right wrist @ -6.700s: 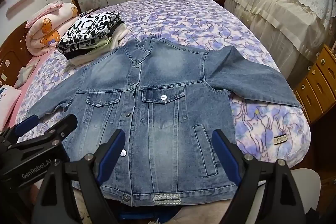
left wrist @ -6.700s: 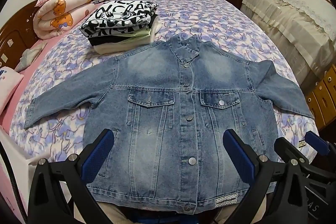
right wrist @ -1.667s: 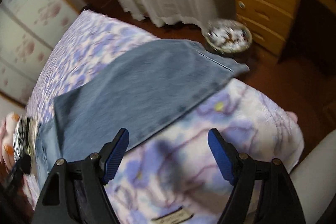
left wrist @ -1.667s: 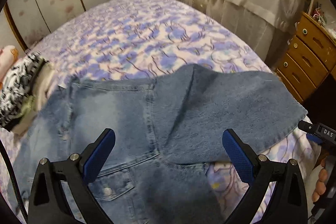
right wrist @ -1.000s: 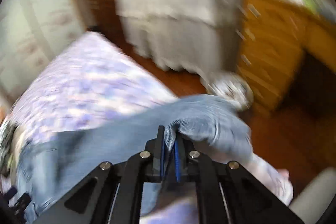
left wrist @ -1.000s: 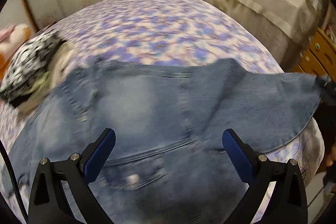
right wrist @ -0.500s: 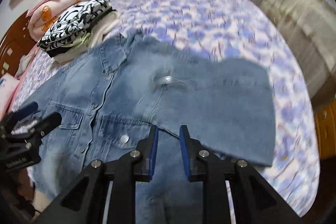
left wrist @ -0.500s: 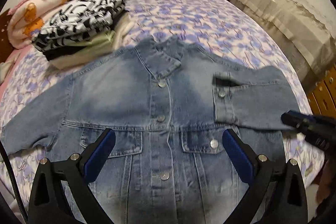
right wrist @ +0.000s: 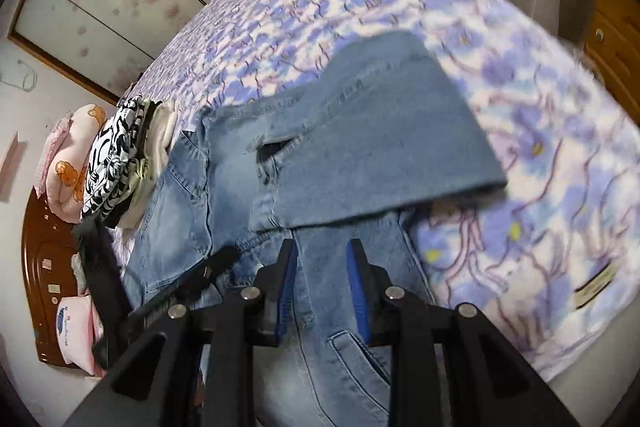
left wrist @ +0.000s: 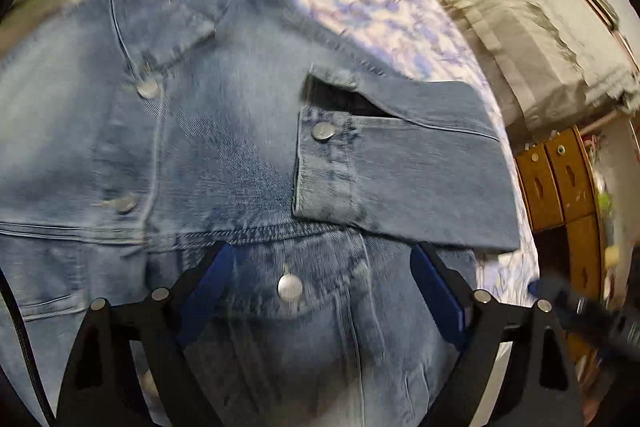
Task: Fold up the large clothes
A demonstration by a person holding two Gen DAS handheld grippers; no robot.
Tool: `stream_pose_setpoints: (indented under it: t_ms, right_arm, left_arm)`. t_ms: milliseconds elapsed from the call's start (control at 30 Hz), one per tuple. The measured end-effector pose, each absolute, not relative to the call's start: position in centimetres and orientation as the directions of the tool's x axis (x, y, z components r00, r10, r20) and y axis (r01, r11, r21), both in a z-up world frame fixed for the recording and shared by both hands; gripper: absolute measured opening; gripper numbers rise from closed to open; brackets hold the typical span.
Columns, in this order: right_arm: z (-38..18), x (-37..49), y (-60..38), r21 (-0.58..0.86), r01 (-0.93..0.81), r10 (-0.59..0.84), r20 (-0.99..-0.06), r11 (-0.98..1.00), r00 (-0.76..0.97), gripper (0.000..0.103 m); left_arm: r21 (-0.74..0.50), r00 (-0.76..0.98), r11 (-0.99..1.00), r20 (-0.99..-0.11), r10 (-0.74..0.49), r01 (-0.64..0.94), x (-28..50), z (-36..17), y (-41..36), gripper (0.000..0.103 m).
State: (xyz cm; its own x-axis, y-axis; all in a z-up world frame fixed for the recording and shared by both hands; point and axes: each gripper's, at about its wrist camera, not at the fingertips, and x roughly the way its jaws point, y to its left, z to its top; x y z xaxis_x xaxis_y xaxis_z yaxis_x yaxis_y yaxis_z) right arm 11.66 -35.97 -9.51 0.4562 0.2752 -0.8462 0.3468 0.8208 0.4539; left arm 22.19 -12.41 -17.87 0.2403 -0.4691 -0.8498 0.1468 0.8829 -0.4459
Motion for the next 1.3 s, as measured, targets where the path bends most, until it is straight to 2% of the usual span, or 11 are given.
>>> stream_pose_setpoints:
  t_ms: [300, 367, 400, 467, 533, 600, 867, 1067, 1100, 1200, 1300]
  right_arm:
    - [-10.8, 12.6, -36.7, 0.524, 0.339, 0.335, -0.811, 0.781, 0.48, 0.026]
    - [-11.1, 12.9, -36.7, 0.525, 0.342, 0.342, -0.813, 0.779, 0.471, 0.026]
    - [-11.3, 13.1, -36.7, 0.523, 0.346, 0.34, -0.816, 0.779, 0.467, 0.026]
    - [-11.7, 13.3, -36.9, 0.52, 0.362, 0.338, -0.822, 0.773, 0.459, 0.026]
    - [-11.9, 13.5, -37.4, 0.517, 0.379, 0.333, -0.827, 0.768, 0.453, 0.026]
    - [-11.7, 13.5, -38.1, 0.512, 0.394, 0.316, -0.828, 0.764, 0.462, 0.026]
    - [-10.7, 13.2, -40.7, 0.504, 0.441, 0.264, -0.826, 0.743, 0.499, 0.026]
    - [-10.5, 13.7, -40.5, 0.479, 0.432, 0.254, -0.839, 0.764, 0.482, 0.026]
    - [-10.7, 13.7, -40.4, 0.483, 0.431, 0.263, -0.839, 0.762, 0.475, 0.026]
    - [-11.1, 14.1, -39.7, 0.482, 0.421, 0.28, -0.845, 0.768, 0.456, 0.03]
    - [-11.2, 14.3, -39.1, 0.473, 0.404, 0.282, -0.849, 0.783, 0.446, 0.031]
  left_arm:
    - [-0.525, 0.246, 0.847, -0.813, -0.528, 0.081, 25.5, -20.9, -14.0, 0.087]
    - [-0.52, 0.247, 0.849, -0.813, -0.527, 0.1, 26.0, -20.9, -15.1, 0.064]
    - [-0.521, 0.234, 0.847, -0.814, -0.531, 0.111, 26.3, -21.0, -15.5, 0.038]
    - [-0.47, 0.225, 0.875, -0.846, -0.484, 0.118, 26.6, -21.3, -16.6, 0.03]
    - [-0.42, 0.254, 0.892, -0.856, -0.45, 0.166, 26.5, -20.4, -17.8, 0.007]
    - [-0.375, 0.283, 0.906, -0.863, -0.418, 0.196, 26.4, -18.8, -18.7, 0.006]
    - [-0.181, 0.58, 0.943, -0.751, -0.317, 0.281, 25.8, -6.1, -16.2, 0.006]
    - [-0.014, 0.672, 0.991, -0.734, -0.102, 0.135, 25.2, -4.9, -7.6, 0.009]
    - [0.005, 0.665, 0.994, -0.744, -0.068, 0.107, 25.1, -5.5, -6.0, 0.019]
    - [0.029, 0.554, 0.999, -0.832, 0.017, 0.013, 25.6, -9.7, -1.2, 0.072]
    - [-0.043, 0.423, 0.996, -0.906, -0.008, -0.073, 25.9, -13.6, 2.4, 0.073]
